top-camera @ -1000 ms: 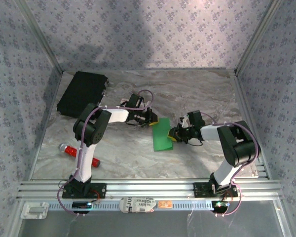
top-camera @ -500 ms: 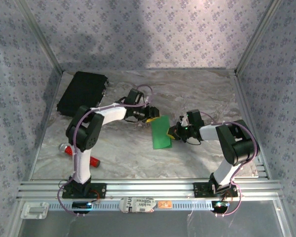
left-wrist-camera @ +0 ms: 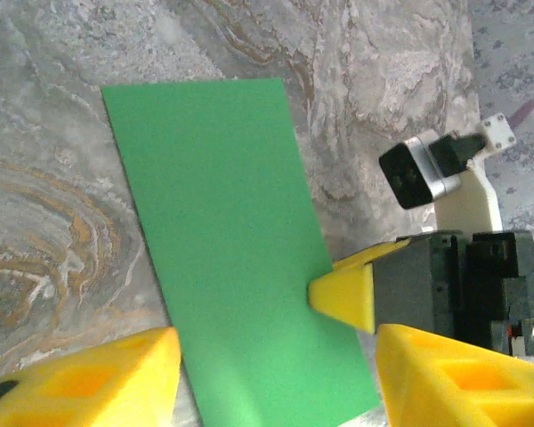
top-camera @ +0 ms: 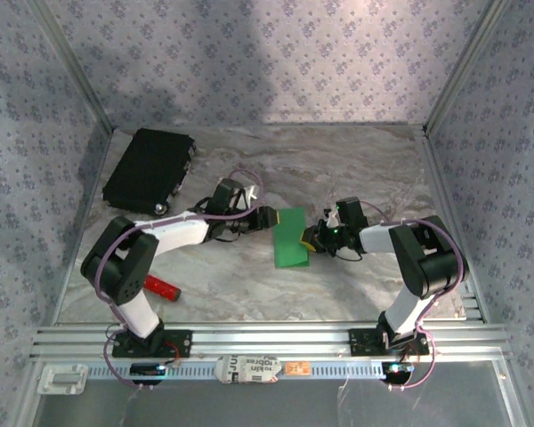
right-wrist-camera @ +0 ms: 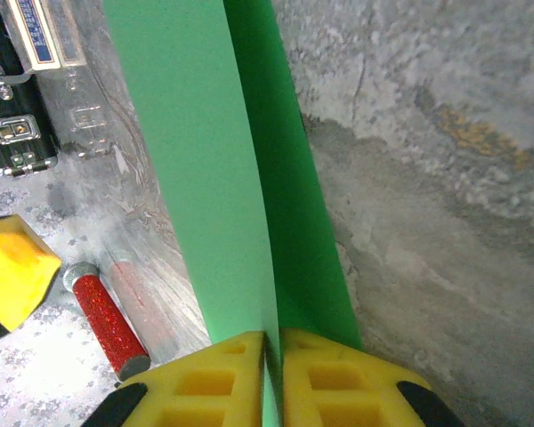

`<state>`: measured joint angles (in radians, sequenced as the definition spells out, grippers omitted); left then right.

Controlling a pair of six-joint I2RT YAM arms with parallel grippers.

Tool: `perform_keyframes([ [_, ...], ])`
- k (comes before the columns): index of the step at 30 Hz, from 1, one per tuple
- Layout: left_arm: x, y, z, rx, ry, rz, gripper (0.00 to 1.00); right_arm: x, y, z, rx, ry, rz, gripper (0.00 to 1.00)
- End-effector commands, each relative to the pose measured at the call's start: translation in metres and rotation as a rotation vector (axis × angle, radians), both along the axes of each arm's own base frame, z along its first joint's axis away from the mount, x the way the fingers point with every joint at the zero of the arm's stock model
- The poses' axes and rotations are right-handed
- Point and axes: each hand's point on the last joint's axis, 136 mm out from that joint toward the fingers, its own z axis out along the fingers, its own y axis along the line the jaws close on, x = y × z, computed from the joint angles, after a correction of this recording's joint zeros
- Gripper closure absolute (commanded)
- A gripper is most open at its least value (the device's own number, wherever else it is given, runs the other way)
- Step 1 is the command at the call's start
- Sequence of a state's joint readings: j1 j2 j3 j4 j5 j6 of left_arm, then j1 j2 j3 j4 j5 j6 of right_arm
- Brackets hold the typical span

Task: Fold a paper plane with a square sheet of paper (pick it up from the middle)
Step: Fold the triangle a second time at the center of the table.

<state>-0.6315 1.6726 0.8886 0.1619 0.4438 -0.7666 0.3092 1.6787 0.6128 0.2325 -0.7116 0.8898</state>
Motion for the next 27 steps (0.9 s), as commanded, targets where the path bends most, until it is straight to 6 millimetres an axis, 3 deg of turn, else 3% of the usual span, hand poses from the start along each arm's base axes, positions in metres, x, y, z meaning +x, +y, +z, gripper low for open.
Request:
perform_keyframes([
  [1, 0.003, -0.003, 0.031, -0.062, -0.126, 0.024, 0.35, 0.005, -0.001, 0.011, 0.005, -0.031, 0.018, 0.85],
  [9, -0.023, -0.008, 0.027, -0.028, -0.195, -0.023, 0.34, 0.007, -0.002, 0.015, 0.012, -0.032, 0.033, 0.85],
  [14, -0.048, -0.024, 0.014, 0.082, -0.273, -0.136, 0.50, 0.009, -0.001, 0.017, 0.015, -0.037, 0.045, 0.86],
  [16, -0.057, -0.029, 0.006, 0.143, -0.301, -0.176, 0.52, 0.009, -0.002, 0.018, 0.019, -0.035, 0.045, 0.87],
  [27, -0.099, -0.052, -0.019, 0.478, -0.524, -0.378, 0.35, 0.011, 0.001, 0.026, 0.037, -0.036, 0.050, 0.87],
])
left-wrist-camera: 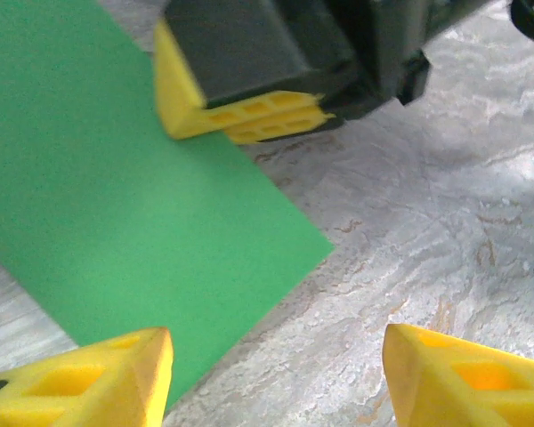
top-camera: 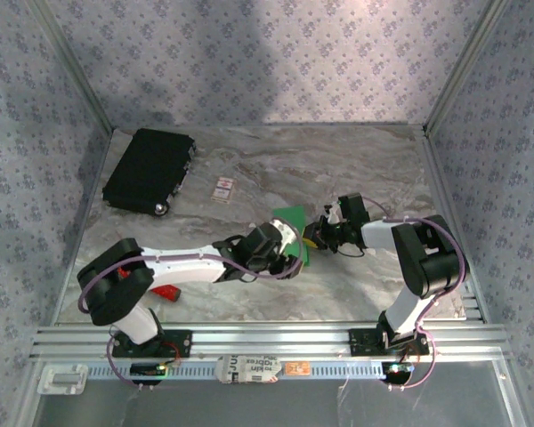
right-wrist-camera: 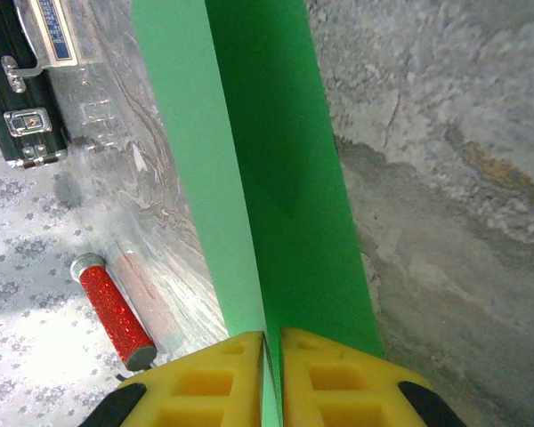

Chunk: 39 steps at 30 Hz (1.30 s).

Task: Fold a paper plane with a square sheet of paper (pick it up from the middle)
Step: Fold the triangle a second time at the center of the table.

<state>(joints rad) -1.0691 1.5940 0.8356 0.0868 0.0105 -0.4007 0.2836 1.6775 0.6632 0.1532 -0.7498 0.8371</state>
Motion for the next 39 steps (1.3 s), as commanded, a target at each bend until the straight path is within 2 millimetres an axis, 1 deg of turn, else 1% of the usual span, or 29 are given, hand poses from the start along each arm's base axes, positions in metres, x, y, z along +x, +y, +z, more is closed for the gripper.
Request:
perform_keyframes([
  [1, 0.006, 0.000, -0.009, 0.156, -0.123, -0.040, 0.34, 0.005, 0.004, 0.018, 0.029, -0.033, 0.022, 0.87],
  [5, -0.002, -0.014, -0.015, 0.240, -0.198, -0.100, 0.29, 0.006, 0.003, 0.020, 0.025, -0.032, 0.020, 0.87],
  [9, -0.001, -0.022, -0.020, 0.317, -0.264, -0.117, 0.25, 0.007, 0.003, 0.022, 0.024, -0.034, 0.018, 0.88],
  [14, 0.010, -0.023, -0.020, 0.402, -0.360, -0.079, 0.24, 0.007, 0.003, 0.022, 0.020, -0.035, 0.016, 0.87],
  [19, 0.018, -0.022, -0.020, 0.428, -0.406, -0.044, 0.24, 0.008, 0.003, 0.022, 0.020, -0.035, 0.016, 0.87],
  [21, 0.019, -0.023, -0.020, 0.428, -0.412, -0.045, 0.25, 0.008, 0.003, 0.022, 0.019, -0.032, 0.015, 0.88],
  [24, 0.020, -0.025, -0.022, 0.435, -0.414, -0.051, 0.28, 0.007, 0.003, 0.021, 0.018, -0.031, 0.017, 0.87],
  [26, 0.020, -0.026, -0.022, 0.439, -0.416, -0.060, 0.33, 0.007, 0.003, 0.020, 0.017, -0.030, 0.017, 0.88],
  [31, 0.022, -0.025, -0.021, 0.441, -0.429, -0.053, 0.36, 0.007, 0.002, 0.020, 0.015, -0.029, 0.016, 0.87],
  [33, 0.021, -0.026, -0.023, 0.444, -0.429, -0.057, 0.41, 0.007, 0.002, 0.019, 0.013, -0.029, 0.014, 0.87],
  [39, 0.023, -0.028, -0.018, 0.426, -0.440, -0.053, 0.56, 0.006, 0.001, 0.018, 0.010, -0.024, 0.013, 0.87],
])
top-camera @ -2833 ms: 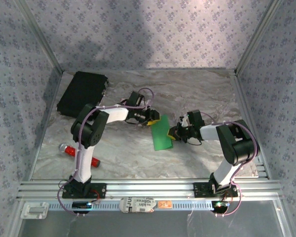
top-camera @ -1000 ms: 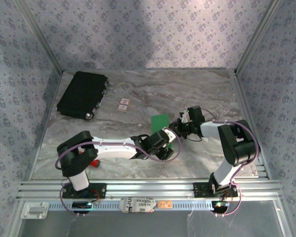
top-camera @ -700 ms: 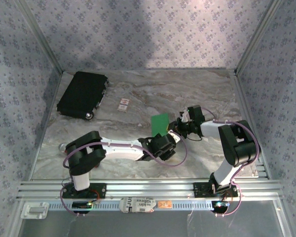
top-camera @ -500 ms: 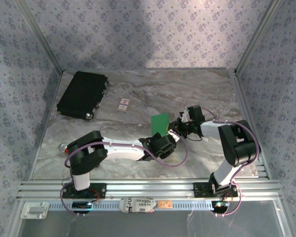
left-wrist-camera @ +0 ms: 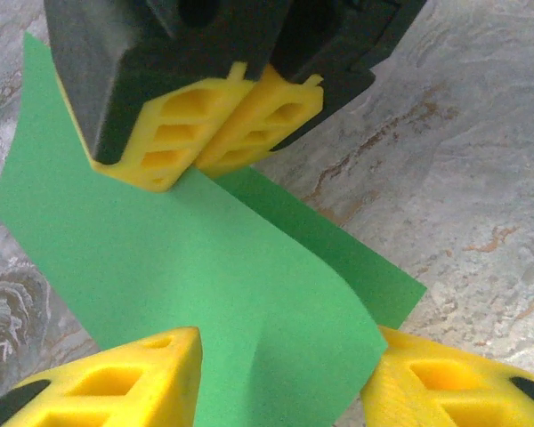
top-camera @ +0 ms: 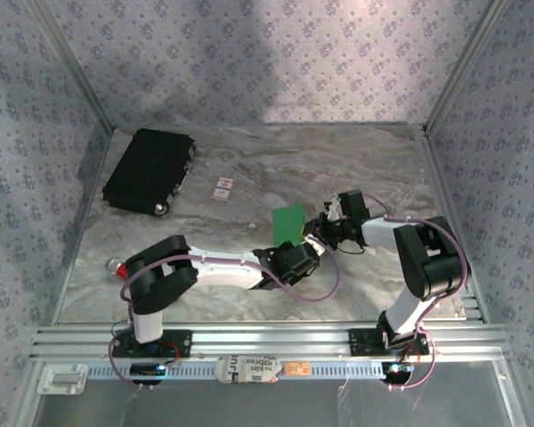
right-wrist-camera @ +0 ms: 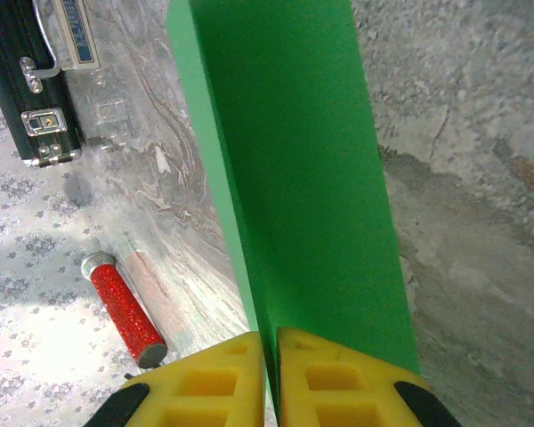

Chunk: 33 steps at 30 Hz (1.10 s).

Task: Fold a paper plane with a square sheet of paper (pick it up from the middle)
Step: Fold the triangle a second time at the center of the table.

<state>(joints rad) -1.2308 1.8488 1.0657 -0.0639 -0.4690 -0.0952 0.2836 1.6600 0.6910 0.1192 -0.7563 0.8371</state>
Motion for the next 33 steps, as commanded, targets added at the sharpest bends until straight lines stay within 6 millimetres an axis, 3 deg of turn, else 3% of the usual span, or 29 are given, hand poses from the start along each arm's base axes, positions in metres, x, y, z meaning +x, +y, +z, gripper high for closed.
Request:
perform_keyframes([
  [1, 0.004, -0.008, 0.011, -0.021, -0.030, 0.001, 0.58, 0.002, -0.001, 0.007, 0.001, -0.016, 0.008, 0.87],
  [10, 0.001, -0.007, 0.013, -0.043, -0.015, -0.008, 0.78, 0.002, -0.003, 0.008, -0.007, -0.019, 0.003, 0.87],
  [18, -0.001, -0.012, 0.019, -0.192, 0.184, -0.020, 0.98, 0.001, -0.020, 0.008, -0.077, -0.033, -0.051, 0.82],
  [24, -0.008, -0.019, 0.021, -0.370, 0.424, -0.044, 1.00, -0.003, -0.051, 0.011, -0.178, -0.048, -0.132, 0.69],
  [29, -0.010, -0.025, 0.028, -0.490, 0.545, -0.039, 1.00, -0.008, -0.066, 0.017, -0.209, -0.061, -0.176, 0.68],
  [33, -0.013, -0.032, 0.032, -0.547, 0.606, -0.026, 1.00, -0.013, -0.064, 0.021, -0.183, -0.065, -0.160, 0.70],
])
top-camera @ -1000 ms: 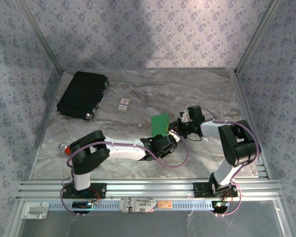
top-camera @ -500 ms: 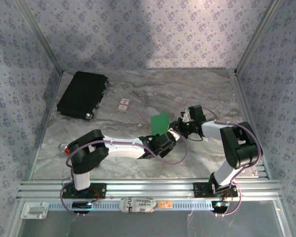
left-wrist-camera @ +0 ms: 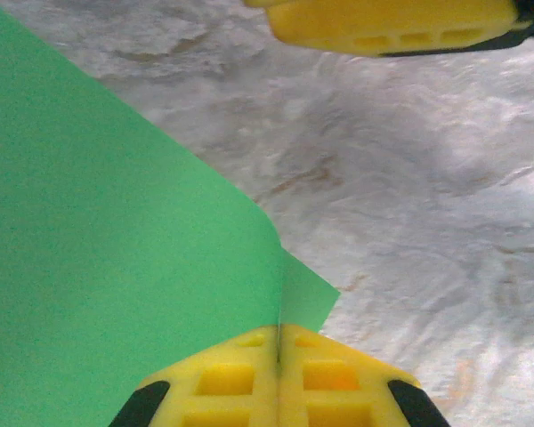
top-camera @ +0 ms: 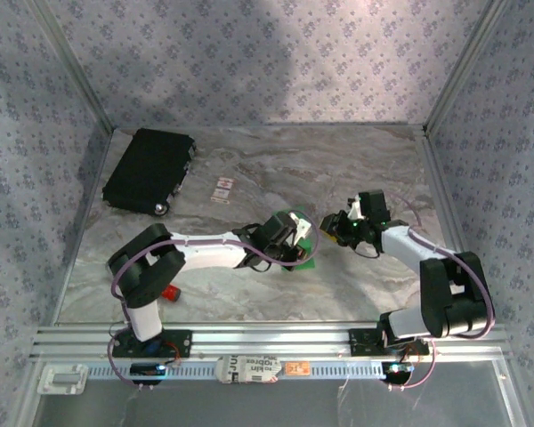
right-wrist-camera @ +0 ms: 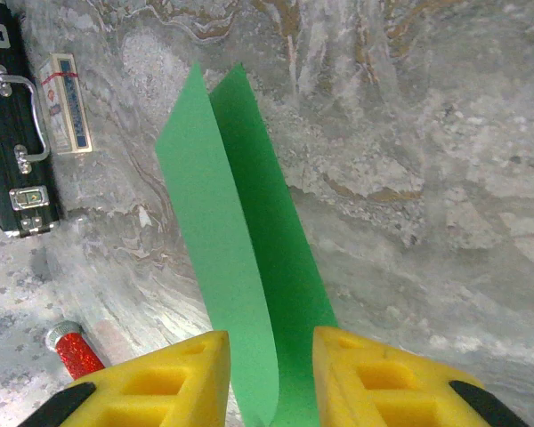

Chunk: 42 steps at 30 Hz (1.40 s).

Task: Fold a paper plane with a square sheet of paper (pick it up from the middle)
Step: Fold the triangle a second time at the center of the table.

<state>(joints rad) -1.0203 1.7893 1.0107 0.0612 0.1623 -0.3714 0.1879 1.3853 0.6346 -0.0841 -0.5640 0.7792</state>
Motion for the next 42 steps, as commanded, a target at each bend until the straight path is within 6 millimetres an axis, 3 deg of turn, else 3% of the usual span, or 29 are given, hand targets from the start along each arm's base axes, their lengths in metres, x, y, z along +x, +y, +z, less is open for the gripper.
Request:
perform_keyframes([
  [1, -0.011, -0.016, 0.019, -0.130, 0.096, -0.010, 1.00, -0.013, -0.002, -0.006, -0.010, 0.030, 0.015, 0.71],
  [8, -0.006, -0.008, 0.008, -0.132, 0.127, 0.062, 1.00, -0.026, -0.001, -0.010, -0.006, 0.048, 0.026, 0.79],
  [16, 0.000, 0.004, 0.000, -0.107, 0.122, 0.104, 0.98, -0.041, 0.006, -0.022, -0.035, 0.086, 0.056, 0.97],
  [26, -0.001, 0.007, -0.004, -0.106, 0.135, 0.117, 0.97, -0.061, 0.026, -0.035, -0.051, 0.124, 0.117, 1.00],
  [33, 0.000, 0.008, -0.006, -0.107, 0.137, 0.126, 0.96, -0.064, 0.039, -0.039, -0.037, 0.131, 0.146, 1.00],
  [42, 0.000, 0.010, -0.008, -0.104, 0.143, 0.132, 0.96, -0.070, 0.038, -0.054, -0.061, 0.168, 0.143, 1.00],
])
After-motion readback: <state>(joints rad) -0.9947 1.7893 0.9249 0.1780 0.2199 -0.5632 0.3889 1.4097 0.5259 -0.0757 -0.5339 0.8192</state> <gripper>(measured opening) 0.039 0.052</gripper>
